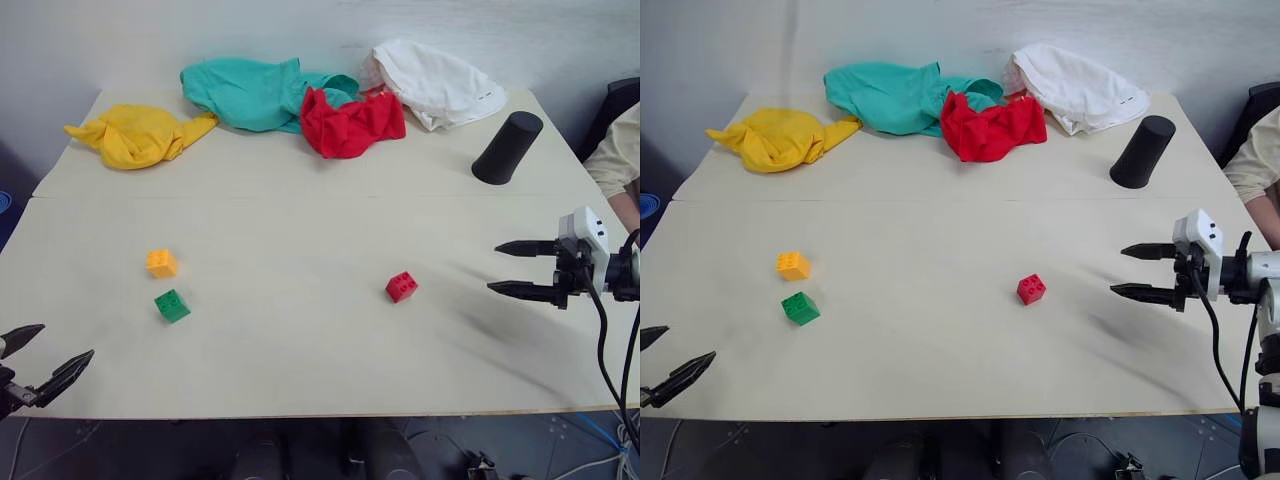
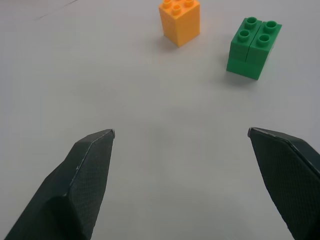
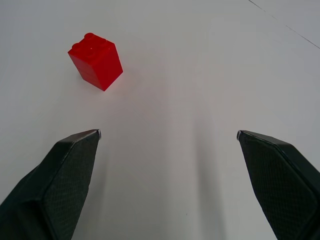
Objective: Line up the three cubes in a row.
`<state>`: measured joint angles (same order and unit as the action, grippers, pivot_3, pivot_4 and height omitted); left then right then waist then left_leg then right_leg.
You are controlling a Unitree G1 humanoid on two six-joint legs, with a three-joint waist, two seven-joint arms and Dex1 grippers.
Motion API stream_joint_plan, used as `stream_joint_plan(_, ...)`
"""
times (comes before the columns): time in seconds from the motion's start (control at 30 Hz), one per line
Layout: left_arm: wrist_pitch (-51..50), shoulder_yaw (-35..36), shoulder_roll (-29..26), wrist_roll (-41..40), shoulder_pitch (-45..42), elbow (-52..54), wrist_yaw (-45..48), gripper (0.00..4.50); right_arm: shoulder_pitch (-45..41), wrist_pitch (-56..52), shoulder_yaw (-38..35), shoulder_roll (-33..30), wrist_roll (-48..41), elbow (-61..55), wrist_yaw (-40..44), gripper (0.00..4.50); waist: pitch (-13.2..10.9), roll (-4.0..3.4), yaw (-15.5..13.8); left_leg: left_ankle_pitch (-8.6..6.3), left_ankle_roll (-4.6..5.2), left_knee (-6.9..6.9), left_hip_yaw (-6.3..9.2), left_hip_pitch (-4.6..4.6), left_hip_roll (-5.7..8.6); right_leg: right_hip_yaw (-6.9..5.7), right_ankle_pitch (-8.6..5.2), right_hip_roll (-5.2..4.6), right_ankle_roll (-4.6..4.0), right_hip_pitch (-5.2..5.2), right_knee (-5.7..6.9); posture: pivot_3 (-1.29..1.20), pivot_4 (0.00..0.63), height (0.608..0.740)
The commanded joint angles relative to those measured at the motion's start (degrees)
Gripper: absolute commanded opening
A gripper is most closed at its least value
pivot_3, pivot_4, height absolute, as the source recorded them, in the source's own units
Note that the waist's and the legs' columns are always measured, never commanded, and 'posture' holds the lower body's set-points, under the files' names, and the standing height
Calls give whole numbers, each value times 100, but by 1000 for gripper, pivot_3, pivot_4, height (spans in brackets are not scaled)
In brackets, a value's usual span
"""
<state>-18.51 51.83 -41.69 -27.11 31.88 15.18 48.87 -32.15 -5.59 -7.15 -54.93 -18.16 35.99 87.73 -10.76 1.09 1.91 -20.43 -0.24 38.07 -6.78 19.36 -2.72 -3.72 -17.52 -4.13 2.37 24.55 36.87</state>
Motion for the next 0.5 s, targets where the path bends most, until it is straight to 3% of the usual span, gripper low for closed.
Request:
stream_joint_plan(0.03,-8,208,-8,-87,61,115,16,4493,11,-48,-74,-75,-61,-183,68,4500,0,0,0,0,0,0,0,0,0,0,0,0,0,0,0,0,150,740)
stream_joint_plan(0.5,-230,95,-65,55,1,238,-154,4493,17,-14,-73,-80,-25,-200,20,4500,0,0,0,0,0,0,0,0,0,0,0,0,0,0,0,0,150,740)
